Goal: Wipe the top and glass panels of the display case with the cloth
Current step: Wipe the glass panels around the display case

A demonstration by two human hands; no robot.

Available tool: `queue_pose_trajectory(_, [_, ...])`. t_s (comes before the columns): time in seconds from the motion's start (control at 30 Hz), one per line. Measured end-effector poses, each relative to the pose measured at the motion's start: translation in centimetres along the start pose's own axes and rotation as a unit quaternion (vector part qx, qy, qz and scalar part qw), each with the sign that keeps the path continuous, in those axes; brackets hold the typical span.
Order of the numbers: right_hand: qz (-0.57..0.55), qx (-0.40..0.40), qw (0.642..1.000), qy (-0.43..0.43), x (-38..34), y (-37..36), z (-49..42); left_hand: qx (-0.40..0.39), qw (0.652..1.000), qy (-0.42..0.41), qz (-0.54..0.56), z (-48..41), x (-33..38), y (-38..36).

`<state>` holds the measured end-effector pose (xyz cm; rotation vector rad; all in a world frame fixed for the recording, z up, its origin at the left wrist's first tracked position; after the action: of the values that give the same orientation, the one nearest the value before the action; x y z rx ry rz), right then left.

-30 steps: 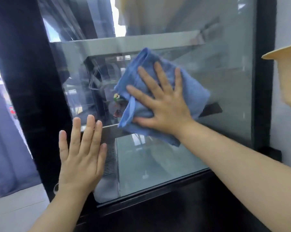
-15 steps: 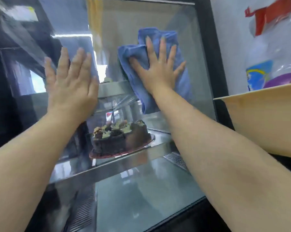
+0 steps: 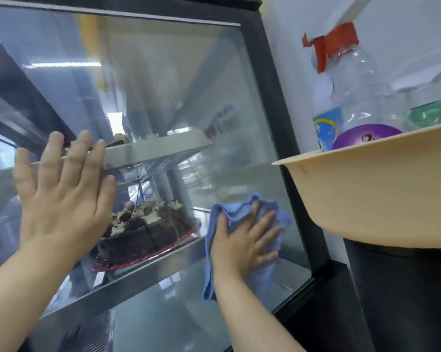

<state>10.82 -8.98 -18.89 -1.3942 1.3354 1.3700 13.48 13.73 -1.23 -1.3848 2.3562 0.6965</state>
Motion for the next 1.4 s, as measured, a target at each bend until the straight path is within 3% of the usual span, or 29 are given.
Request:
queue_pose_trajectory(0.1, [-0.002,0.007,0.988,0.157,-13.3,1.7,-2.5,0.061,0.998,0.004,0.0,-3.7,0.7,2.0])
queue_pose_trajectory(0.2, [-0.032,-0.013,0.978,0.203,-23.5,3.7,-5.8,0.065,0.998,0.008,-0.012,-7.4,2.2,2.0])
queue_pose_trajectory(0.27, [-0.049,-0.016,0.969,0.24,-26.6,4.3,-7.5,0.043,0.997,-0.035,-0.049,-8.5,3.8,0.6])
queue_pose_trajectory(0.37, [-0.056,0.011,0.963,0.263,-22.9,3.8,-8.2,0.021,0.996,-0.059,-0.066,-8.2,5.3,-1.0])
queue_pose_trajectory(0.47, [-0.02,0.077,0.968,0.238,-10.5,2.8,-7.7,0.021,0.997,-0.064,-0.046,-7.5,5.6,-1.4])
queue_pose_trajectory(0.57, [0.024,0.063,0.99,0.127,5.2,1.1,-5.3,0.006,0.997,-0.064,-0.049,-7.4,5.5,-1.5])
queue_pose_trajectory(0.63, [0.028,0.015,0.998,0.058,10.4,-0.1,-4.8,0.005,0.996,-0.059,-0.07,-7.6,5.5,-1.2])
queue_pose_trajectory(0.73, [0.015,0.009,0.999,-0.048,8.0,1.0,-7.0,0.004,0.997,-0.043,-0.069,-8.9,5.6,0.1])
queue_pose_trajectory(0.83, [-0.051,0.129,0.984,0.108,-3.4,4.9,-8.5,0.0,0.995,-0.035,-0.09,-10.8,4.8,1.5])
queue_pose_trajectory(0.93, [-0.002,0.044,0.989,0.143,-13.9,5.0,-10.4,-0.034,0.995,-0.019,-0.095,-11.4,4.6,0.5])
queue_pose_trajectory(1.07, [-0.034,0.03,0.979,0.2,-22.4,4.9,-12.2,-0.05,0.992,-0.021,-0.113,-11.4,4.0,-0.7])
queue_pose_trajectory(1.23, [-0.039,0.035,0.983,0.176,-18.1,4.6,-11.7,-0.041,0.994,-0.022,-0.099,-11.2,4.2,-0.7])
queue_pose_trajectory(1.33, [-0.069,0.068,0.985,0.139,-10.2,4.9,-11.1,-0.008,0.997,-0.038,-0.072,-11.4,4.4,-0.4])
queue_pose_trajectory(1.4, [-0.056,0.073,0.995,0.048,-2.0,4.2,-10.3,0.009,0.998,-0.048,-0.034,-11.4,4.9,0.5])
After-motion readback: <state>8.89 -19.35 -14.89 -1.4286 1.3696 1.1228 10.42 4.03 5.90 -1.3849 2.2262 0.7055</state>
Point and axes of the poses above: each hand's wrist, its own z-axis away from the middle knuckle, its own y-axis out of the back of the hand, x = y × z, the point moved 7 cm from there along -z, towards the middle knuckle, and after that the axes turned 11 degrees about -y, right-handed, at the moved point
